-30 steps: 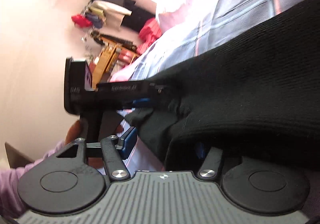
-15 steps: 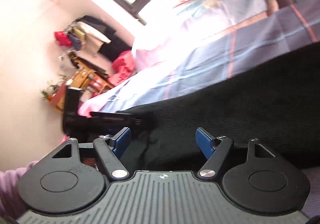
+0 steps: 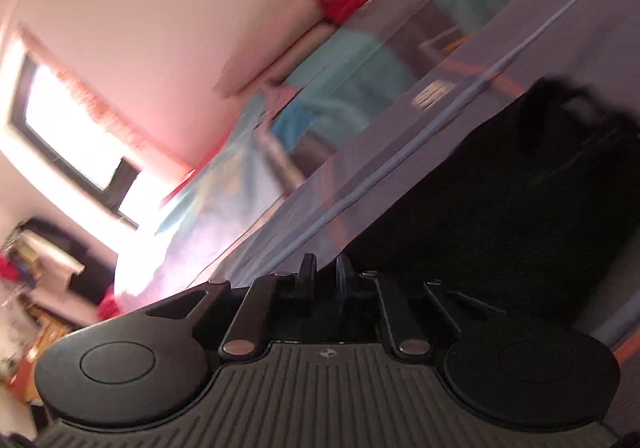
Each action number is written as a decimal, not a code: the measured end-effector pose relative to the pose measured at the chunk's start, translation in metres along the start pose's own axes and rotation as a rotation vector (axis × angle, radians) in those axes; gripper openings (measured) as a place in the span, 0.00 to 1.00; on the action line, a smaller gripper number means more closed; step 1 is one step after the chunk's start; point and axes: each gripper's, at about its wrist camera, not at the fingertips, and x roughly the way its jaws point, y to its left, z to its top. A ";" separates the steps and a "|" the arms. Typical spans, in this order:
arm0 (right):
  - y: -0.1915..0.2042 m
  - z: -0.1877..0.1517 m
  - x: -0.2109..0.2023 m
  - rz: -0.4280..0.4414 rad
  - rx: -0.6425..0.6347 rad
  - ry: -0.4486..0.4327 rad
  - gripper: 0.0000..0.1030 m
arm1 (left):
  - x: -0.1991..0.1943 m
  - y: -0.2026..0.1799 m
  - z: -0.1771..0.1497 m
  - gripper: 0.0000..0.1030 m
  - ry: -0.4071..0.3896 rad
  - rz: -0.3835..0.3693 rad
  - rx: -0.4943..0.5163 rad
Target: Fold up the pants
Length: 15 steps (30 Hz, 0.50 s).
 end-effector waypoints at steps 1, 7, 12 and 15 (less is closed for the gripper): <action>-0.003 0.006 -0.004 -0.061 0.048 -0.050 0.06 | 0.000 -0.001 0.000 1.00 0.002 0.004 0.000; 0.033 -0.023 -0.020 0.129 -0.051 0.090 0.61 | 0.003 -0.004 0.001 1.00 0.005 0.023 0.004; 0.007 -0.026 -0.006 0.054 -0.033 0.108 0.09 | 0.002 -0.005 0.001 1.00 0.005 0.025 0.011; 0.010 -0.005 -0.018 -0.138 -0.008 -0.043 0.09 | -0.012 -0.004 -0.003 1.00 -0.023 0.009 0.030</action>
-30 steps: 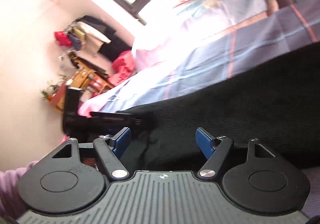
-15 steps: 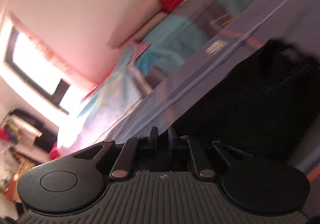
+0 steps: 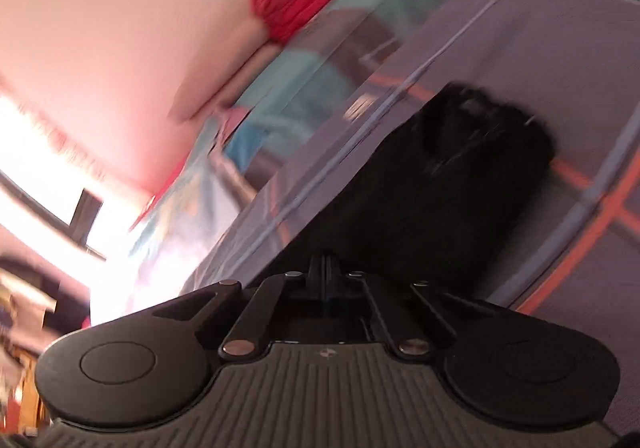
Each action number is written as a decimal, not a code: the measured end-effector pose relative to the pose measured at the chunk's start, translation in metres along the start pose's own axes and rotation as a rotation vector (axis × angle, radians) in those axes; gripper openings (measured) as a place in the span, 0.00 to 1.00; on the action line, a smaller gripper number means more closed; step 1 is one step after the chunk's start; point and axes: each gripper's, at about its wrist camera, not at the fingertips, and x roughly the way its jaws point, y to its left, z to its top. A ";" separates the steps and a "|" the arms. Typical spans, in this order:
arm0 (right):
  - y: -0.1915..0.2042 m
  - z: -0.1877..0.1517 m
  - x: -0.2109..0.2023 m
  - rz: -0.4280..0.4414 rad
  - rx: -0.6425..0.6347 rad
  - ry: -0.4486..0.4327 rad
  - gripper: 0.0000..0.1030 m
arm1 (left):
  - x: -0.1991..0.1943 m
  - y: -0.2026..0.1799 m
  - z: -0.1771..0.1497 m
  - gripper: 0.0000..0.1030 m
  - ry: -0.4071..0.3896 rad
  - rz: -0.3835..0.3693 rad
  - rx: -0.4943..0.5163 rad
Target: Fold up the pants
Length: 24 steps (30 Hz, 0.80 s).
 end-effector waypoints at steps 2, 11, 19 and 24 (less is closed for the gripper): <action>0.041 -0.008 -0.003 -0.018 -0.203 -0.013 0.41 | -0.015 0.005 -0.009 1.00 -0.038 -0.029 0.012; 0.235 -0.179 0.052 0.588 -0.619 0.620 0.50 | -0.031 0.039 -0.040 1.00 -0.084 0.059 -0.023; 0.308 -0.203 0.096 0.488 -0.686 0.484 0.14 | -0.034 0.053 -0.061 1.00 -0.107 0.009 0.001; 0.364 -0.272 0.078 0.836 -0.808 0.860 0.32 | -0.050 0.064 -0.070 1.00 -0.168 -0.072 -0.041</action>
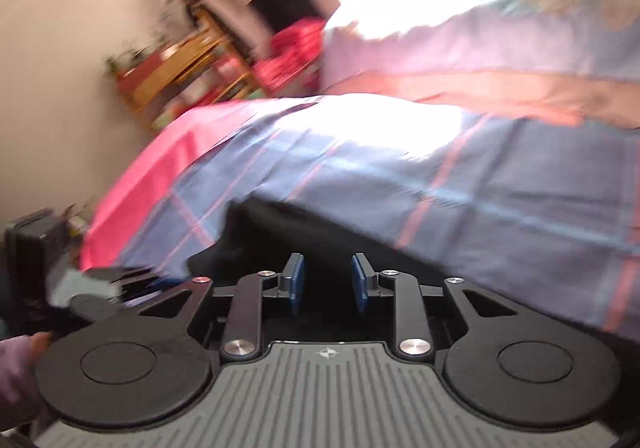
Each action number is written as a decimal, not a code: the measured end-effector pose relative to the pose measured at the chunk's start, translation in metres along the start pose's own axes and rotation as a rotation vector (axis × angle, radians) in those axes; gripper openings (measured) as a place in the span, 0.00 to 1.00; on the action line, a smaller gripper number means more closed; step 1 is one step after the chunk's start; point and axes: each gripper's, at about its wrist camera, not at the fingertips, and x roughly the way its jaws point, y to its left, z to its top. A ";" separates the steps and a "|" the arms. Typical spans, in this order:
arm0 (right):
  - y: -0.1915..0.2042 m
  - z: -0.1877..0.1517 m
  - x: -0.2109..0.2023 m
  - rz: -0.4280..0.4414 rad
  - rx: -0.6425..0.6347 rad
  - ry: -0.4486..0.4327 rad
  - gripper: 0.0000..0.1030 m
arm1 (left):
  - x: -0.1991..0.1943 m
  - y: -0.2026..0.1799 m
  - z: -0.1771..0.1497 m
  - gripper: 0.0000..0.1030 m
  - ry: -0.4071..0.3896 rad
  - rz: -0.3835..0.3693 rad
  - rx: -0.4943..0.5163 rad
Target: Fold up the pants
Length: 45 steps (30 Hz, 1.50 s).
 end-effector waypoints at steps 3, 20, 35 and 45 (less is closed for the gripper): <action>0.001 0.013 0.050 0.019 -0.015 0.101 0.33 | -0.004 0.008 -0.004 1.00 -0.008 -0.043 -0.023; -0.025 0.028 -0.007 -0.211 0.248 -0.164 0.53 | 0.005 0.004 0.010 1.00 0.042 -0.025 -0.012; -0.070 -0.129 -0.213 -0.441 0.558 -0.507 0.69 | 0.056 -0.039 0.044 1.00 0.180 0.091 0.053; -0.138 -0.208 -0.329 -0.599 0.851 -0.838 0.37 | 0.072 -0.059 0.061 1.00 0.220 0.090 0.004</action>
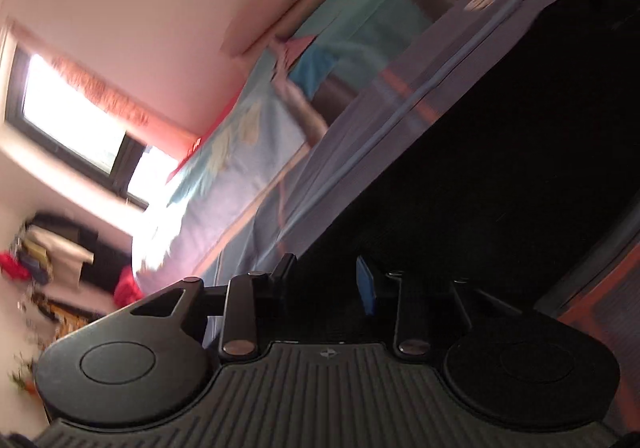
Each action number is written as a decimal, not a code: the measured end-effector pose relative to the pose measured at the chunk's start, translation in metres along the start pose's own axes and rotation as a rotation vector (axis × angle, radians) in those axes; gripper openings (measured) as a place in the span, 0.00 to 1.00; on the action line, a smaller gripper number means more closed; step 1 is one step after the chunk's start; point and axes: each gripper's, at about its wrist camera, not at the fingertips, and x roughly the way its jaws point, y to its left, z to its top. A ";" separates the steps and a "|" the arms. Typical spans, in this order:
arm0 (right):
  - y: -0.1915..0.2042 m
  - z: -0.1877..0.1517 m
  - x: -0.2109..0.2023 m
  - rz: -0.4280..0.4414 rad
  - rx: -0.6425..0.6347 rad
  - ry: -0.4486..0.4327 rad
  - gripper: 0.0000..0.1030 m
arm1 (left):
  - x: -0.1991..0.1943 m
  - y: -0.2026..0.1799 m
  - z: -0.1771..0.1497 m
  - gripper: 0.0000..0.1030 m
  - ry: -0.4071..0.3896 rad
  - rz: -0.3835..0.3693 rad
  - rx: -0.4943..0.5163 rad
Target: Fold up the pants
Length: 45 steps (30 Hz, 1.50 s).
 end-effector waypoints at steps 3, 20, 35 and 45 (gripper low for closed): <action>-0.024 0.033 -0.030 -0.129 0.065 -0.139 0.44 | 0.004 -0.001 0.000 1.00 0.007 0.011 -0.001; -0.007 0.026 -0.059 -0.260 -0.167 -0.186 0.82 | 0.017 -0.024 0.013 1.00 0.058 0.155 0.009; -0.003 -0.035 -0.077 -0.228 -0.027 -0.005 0.91 | 0.018 -0.033 0.014 1.00 0.057 0.183 0.029; 0.014 -0.006 -0.054 -0.357 -0.068 -0.032 0.87 | 0.018 -0.029 0.012 1.00 0.056 0.170 0.015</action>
